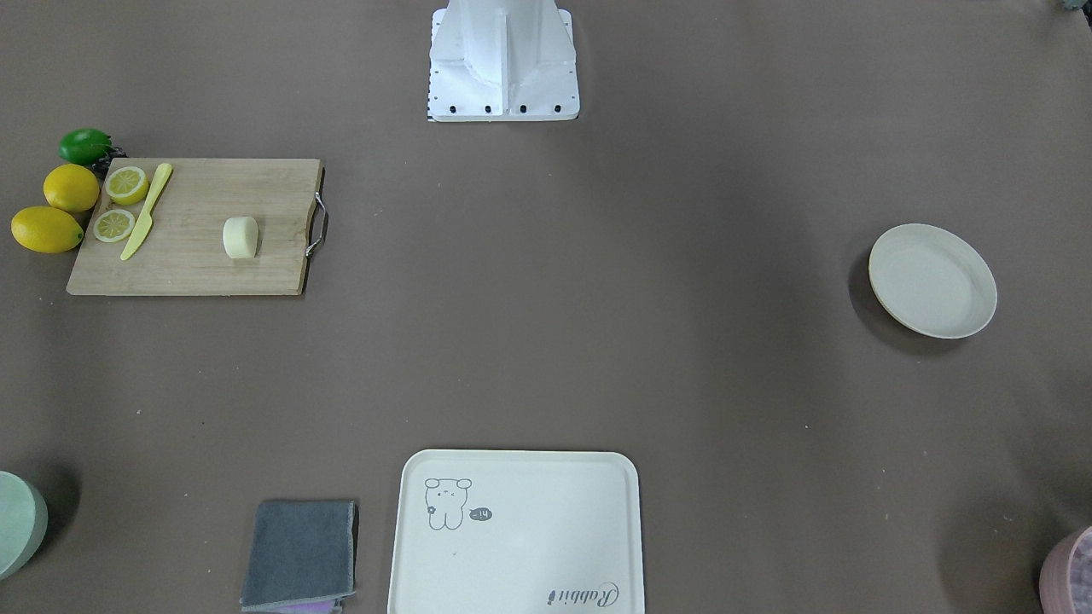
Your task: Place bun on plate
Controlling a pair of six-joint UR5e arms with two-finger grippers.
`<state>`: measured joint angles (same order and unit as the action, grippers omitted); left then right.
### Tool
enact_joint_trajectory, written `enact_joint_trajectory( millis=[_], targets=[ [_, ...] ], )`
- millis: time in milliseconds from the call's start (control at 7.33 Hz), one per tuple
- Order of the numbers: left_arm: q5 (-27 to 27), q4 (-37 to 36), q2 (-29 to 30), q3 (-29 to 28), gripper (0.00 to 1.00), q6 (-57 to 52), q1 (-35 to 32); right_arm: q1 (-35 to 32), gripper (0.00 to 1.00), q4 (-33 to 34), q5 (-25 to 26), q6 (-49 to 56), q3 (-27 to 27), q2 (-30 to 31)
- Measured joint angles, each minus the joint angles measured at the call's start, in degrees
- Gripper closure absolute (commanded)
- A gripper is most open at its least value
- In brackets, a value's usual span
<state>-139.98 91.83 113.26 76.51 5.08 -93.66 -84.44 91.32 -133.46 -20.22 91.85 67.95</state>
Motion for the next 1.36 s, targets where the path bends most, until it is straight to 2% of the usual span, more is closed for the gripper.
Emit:
enact_joint_trajectory(
  millis=[1364],
  targets=[
    [0.48, 0.86, -1.1, 1.59, 0.02, 2.13, 1.11, 0.4, 0.0, 0.0, -0.17, -0.06, 0.08, -0.77]
  ],
)
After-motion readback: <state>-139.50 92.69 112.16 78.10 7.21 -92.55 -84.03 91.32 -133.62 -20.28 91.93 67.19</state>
